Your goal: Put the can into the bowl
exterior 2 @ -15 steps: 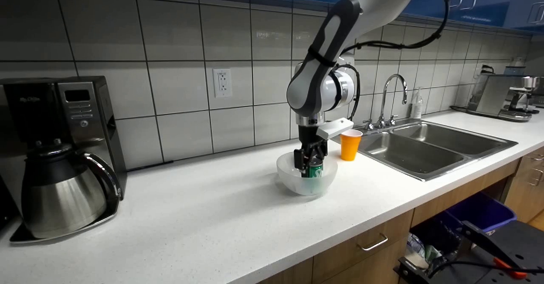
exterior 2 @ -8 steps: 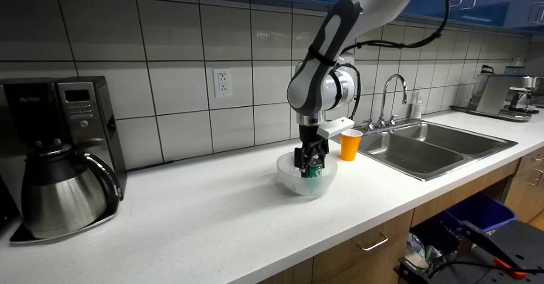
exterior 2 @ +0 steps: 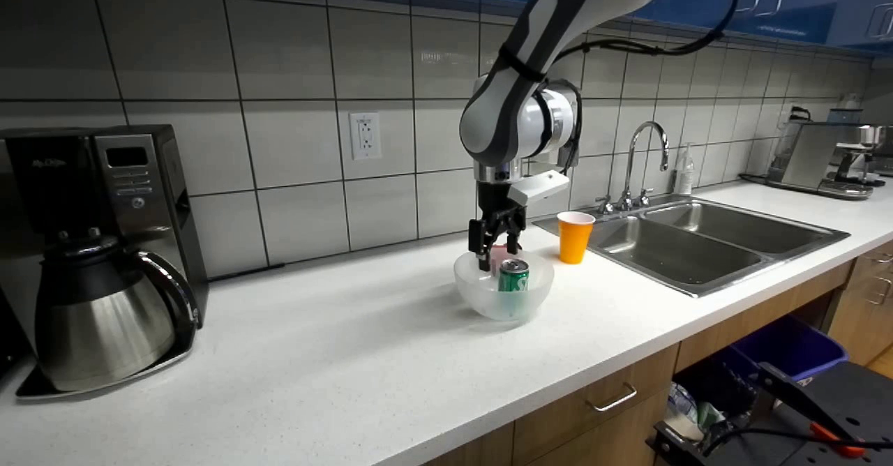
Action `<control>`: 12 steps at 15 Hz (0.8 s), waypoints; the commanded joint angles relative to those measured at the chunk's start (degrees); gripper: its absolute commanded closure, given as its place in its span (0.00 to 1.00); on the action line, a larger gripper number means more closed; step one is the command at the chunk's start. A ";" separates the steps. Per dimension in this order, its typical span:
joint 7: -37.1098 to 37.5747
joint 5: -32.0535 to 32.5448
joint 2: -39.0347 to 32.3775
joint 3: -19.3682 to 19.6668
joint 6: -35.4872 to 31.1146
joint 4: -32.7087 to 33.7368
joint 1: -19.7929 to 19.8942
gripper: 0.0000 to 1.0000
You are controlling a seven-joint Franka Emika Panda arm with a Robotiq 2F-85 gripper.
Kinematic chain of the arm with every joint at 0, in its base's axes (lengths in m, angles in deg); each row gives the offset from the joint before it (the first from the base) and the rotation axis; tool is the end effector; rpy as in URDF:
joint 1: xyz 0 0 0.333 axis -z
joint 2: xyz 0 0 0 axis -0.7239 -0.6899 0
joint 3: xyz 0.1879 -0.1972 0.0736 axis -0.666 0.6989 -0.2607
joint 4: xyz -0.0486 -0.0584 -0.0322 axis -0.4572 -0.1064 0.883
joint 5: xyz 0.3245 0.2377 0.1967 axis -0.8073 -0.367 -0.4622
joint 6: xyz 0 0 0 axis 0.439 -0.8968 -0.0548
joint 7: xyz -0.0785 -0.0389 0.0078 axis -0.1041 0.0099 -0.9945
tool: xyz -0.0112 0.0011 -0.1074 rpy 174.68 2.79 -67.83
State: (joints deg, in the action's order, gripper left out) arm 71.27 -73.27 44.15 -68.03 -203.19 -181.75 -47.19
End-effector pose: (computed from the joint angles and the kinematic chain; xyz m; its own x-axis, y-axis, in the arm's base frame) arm 0.6152 0.0316 0.1054 0.9151 0.4026 -0.0224 0.4032 -0.9134 0.0560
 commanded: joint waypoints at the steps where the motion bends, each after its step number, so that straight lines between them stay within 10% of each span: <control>1: 0.73 1.02 4.67 -0.34 0.72 -2.51 -0.75 0.00; 12: 3.54 1.31 16.43 -0.68 2.90 -10.65 -3.45 0.00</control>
State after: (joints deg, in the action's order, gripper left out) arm 72.55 -72.88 55.14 -68.34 -202.43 -187.83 -50.34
